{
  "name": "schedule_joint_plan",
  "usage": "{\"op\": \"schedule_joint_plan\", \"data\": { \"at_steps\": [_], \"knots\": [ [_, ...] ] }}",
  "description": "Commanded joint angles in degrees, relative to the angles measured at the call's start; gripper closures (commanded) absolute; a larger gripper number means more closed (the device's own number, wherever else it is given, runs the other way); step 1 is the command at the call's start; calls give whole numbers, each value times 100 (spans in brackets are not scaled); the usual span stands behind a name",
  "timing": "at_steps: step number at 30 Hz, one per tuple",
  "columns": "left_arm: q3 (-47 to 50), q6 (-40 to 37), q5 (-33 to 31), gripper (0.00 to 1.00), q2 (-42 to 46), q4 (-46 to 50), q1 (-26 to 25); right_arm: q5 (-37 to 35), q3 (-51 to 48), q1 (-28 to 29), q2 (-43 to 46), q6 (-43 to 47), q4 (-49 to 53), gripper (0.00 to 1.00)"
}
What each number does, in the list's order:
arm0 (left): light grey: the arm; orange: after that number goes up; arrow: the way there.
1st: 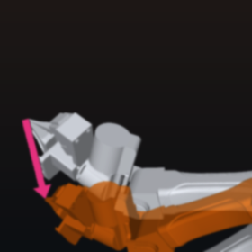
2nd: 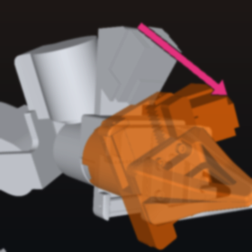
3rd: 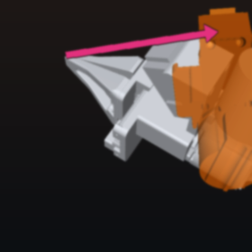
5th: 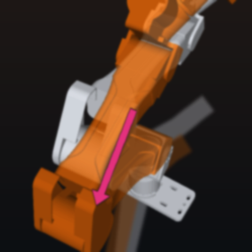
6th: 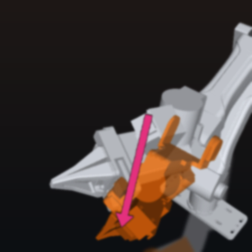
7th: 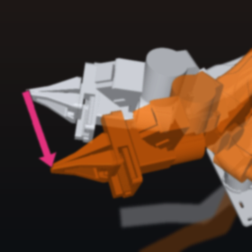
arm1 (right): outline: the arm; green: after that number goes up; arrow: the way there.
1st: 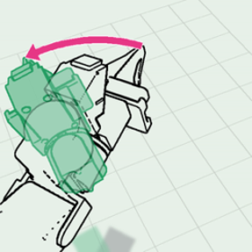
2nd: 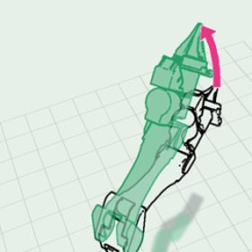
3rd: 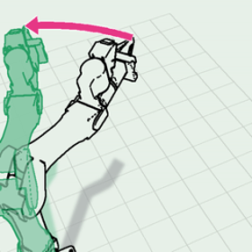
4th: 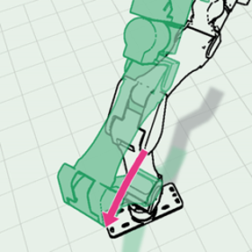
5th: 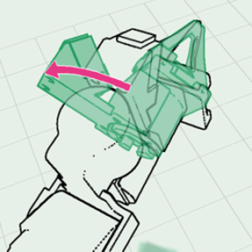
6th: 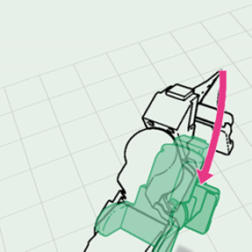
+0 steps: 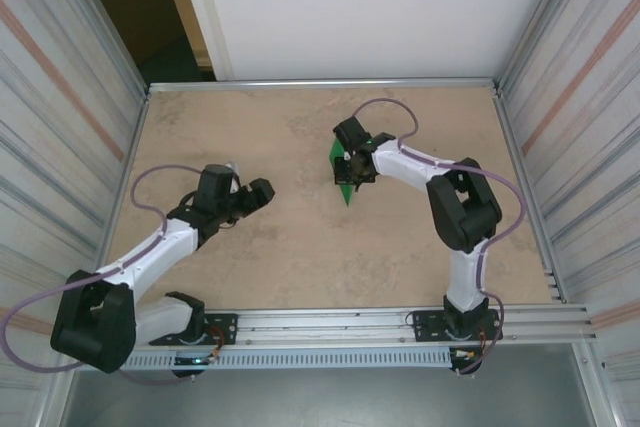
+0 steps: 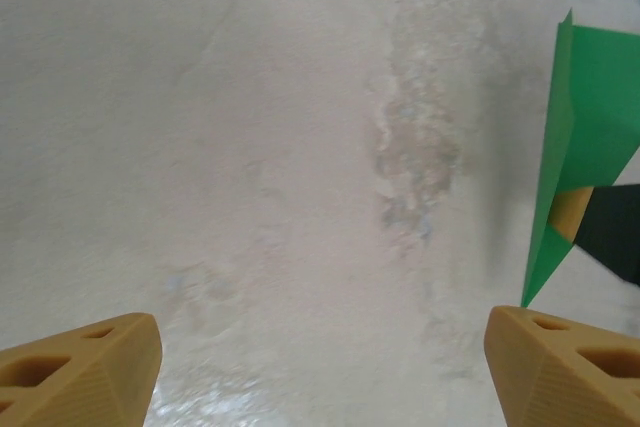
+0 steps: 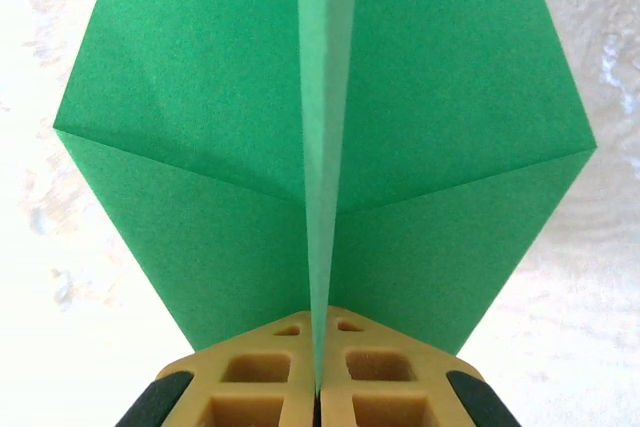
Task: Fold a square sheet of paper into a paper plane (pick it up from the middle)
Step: Move a paper plane to the center of the table.
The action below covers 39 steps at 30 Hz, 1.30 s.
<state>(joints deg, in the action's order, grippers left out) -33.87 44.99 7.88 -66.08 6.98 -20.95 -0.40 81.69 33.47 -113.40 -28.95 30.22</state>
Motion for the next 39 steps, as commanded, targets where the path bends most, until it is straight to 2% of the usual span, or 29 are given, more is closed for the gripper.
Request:
{"op": "schedule_joint_plan", "data": {
  "at_steps": [1, 14, 20, 26, 34, 39],
  "knots": [
    [102, -198, -371, 15, 118, 442, 42, -17, 303, -10, -351, 209, 474, 92],
    [152, -165, -139, 15, -189, 183, 47, -158, 424, -2, -801, 44, 503, 73],
    [161, -165, -135, 15, -226, 160, 47, -471, 480, 50, -1062, 7, 636, 68],
    [174, -177, -131, 15, -271, 164, 47, -776, 463, 97, -1227, -139, 723, 58],
    [152, -184, -108, 15, -311, 154, 40, -802, 561, 117, -1316, -180, 727, 57],
    [59, -201, -138, 15, -244, 261, 44, -676, 742, 124, -1044, -146, 775, 57]
  ]
}}
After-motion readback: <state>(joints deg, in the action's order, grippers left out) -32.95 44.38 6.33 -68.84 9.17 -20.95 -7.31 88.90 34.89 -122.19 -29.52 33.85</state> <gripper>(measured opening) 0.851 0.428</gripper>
